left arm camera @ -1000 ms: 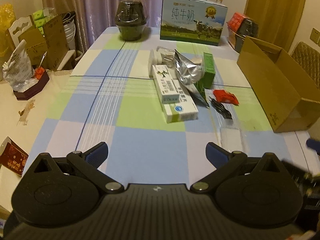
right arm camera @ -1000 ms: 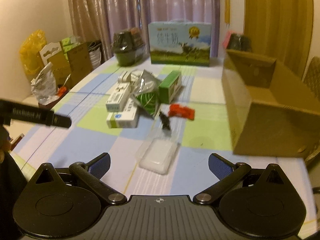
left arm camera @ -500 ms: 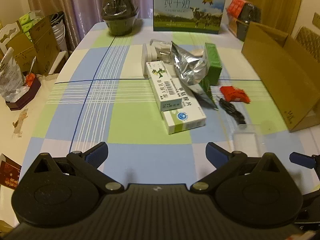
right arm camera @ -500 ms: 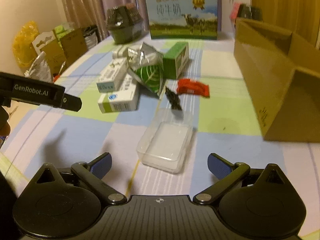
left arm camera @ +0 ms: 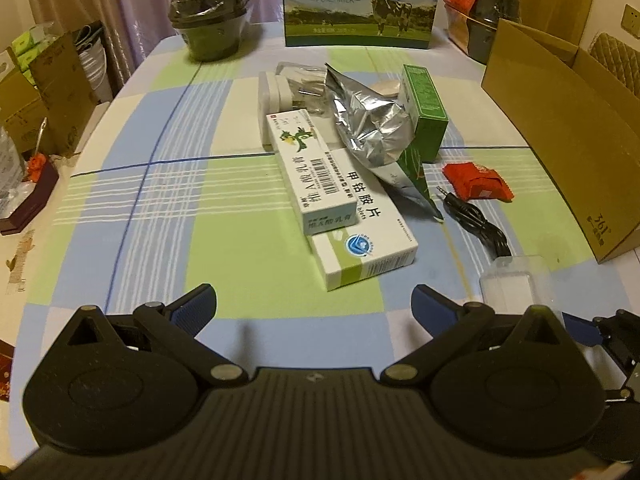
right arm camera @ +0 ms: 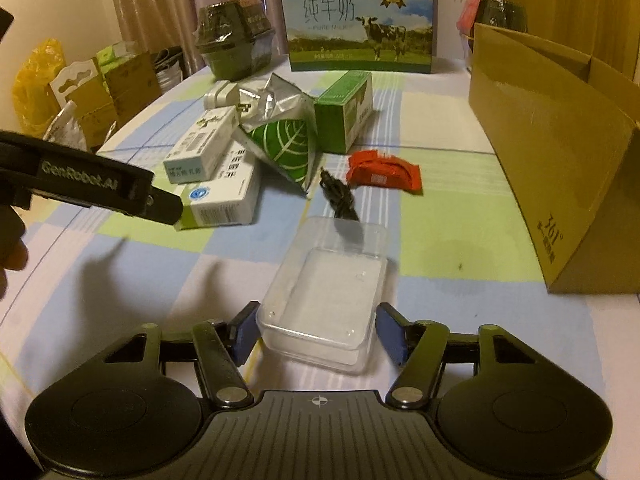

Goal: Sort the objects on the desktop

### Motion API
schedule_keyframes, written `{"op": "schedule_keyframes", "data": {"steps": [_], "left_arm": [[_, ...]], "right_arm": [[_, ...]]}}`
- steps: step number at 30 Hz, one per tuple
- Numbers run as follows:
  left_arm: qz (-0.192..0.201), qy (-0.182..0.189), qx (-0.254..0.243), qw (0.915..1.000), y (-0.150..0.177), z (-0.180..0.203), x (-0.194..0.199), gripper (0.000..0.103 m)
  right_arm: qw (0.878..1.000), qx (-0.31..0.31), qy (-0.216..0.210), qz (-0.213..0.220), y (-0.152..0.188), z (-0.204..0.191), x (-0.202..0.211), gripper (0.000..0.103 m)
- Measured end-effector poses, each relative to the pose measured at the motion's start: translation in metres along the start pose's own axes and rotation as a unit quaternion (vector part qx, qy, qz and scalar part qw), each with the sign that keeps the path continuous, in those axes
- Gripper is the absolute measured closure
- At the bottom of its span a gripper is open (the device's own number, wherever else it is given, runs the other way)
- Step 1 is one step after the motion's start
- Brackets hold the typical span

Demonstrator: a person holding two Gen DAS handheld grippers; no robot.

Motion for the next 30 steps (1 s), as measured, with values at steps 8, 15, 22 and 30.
{"op": "schedule_keyframes", "data": {"steps": [8, 15, 22, 30], "left_arm": [[0.031, 0.012, -0.005, 0.9994, -0.015, 0.013, -0.016, 0.001], [0.035, 0.021, -0.008, 0.9991, -0.023, 0.024, -0.039, 0.009], [0.025, 0.02, -0.005, 0.9995, -0.027, 0.029, -0.056, 0.027], [0.009, 0.024, 0.004, 0.9997, 0.007, 0.038, -0.019, 0.03]], "right_arm": [[1.0, 0.022, 0.002, 0.018, -0.012, 0.009, 0.003, 0.044], [1.0, 0.022, 0.007, 0.009, -0.005, 0.018, 0.0, 0.044], [1.0, 0.019, 0.005, 0.005, -0.001, 0.02, 0.005, 0.044], [1.0, 0.016, 0.011, -0.004, 0.014, 0.027, 0.028, 0.044]]}}
Point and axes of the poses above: each gripper's, at about its wrist camera, not at the fingertips, and x roughly against the way its jaws point, z to its right, y to its underside, the point moved 9 cm from there along -x, roughly the way its jaws point, and after that the axes turned 4 degrees about -z, right-handed, at the moved point
